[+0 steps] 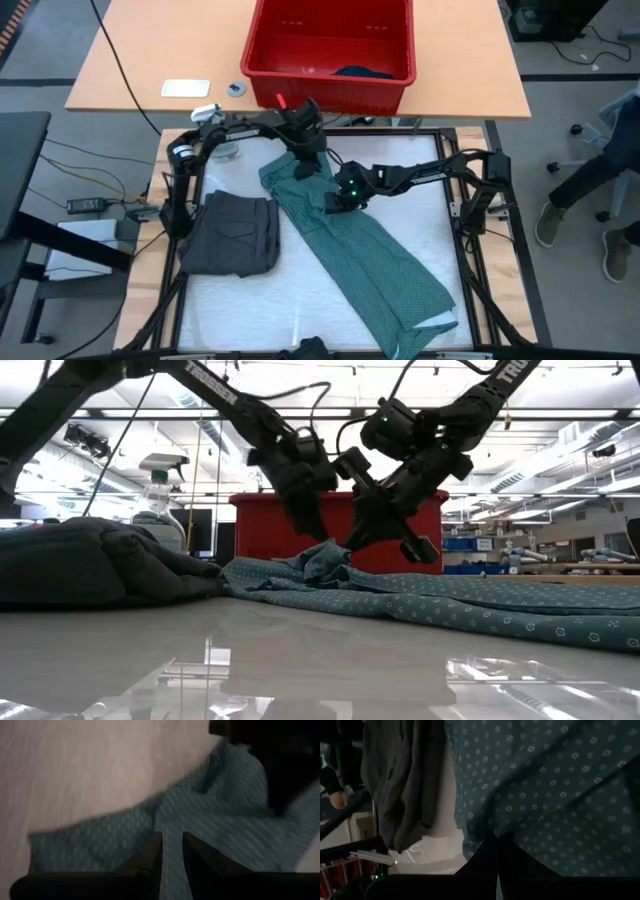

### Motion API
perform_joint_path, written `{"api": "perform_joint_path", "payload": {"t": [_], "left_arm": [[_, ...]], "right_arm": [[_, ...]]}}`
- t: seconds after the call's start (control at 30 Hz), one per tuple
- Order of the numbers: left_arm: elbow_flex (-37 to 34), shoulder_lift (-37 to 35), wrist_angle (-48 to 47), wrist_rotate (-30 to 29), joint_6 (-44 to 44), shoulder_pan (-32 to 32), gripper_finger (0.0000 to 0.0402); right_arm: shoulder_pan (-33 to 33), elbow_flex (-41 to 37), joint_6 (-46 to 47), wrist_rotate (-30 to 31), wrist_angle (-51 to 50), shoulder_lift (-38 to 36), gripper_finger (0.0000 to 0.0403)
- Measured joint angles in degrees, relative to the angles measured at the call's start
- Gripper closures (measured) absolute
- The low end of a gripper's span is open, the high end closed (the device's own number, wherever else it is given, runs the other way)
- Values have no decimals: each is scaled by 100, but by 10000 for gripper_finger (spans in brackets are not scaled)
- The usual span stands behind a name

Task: Fold Laundry from Bin
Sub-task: Fold the green polo shirt on the table

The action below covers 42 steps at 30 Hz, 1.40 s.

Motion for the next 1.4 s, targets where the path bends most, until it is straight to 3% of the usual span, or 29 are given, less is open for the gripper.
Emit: {"api": "perform_joint_path", "payload": {"t": [0.17, 0.53, 0.73, 0.93, 1.17, 1.4], "left_arm": [[0, 368, 286, -82, -323, -56, 324], [2, 684, -206, 112, -230, -53, 324], [0, 686, -98, 215, -187, -97, 332], [0, 686, -80, 223, -179, -92, 394], [0, 662, -239, 228, -102, -92, 399], [9, 89, -980, 49, -1, -15, 400]], "right_arm": [[32, 0, 132, -38, -1, -13, 394], [74, 0, 236, -92, 16, -16, 394], [76, 0, 236, -91, 3, -16, 394], [76, 0, 231, -88, -8, -16, 394], [75, 0, 232, -6, -18, -18, 394], [37, 49, 120, -502, -80, -92, 395]]}}
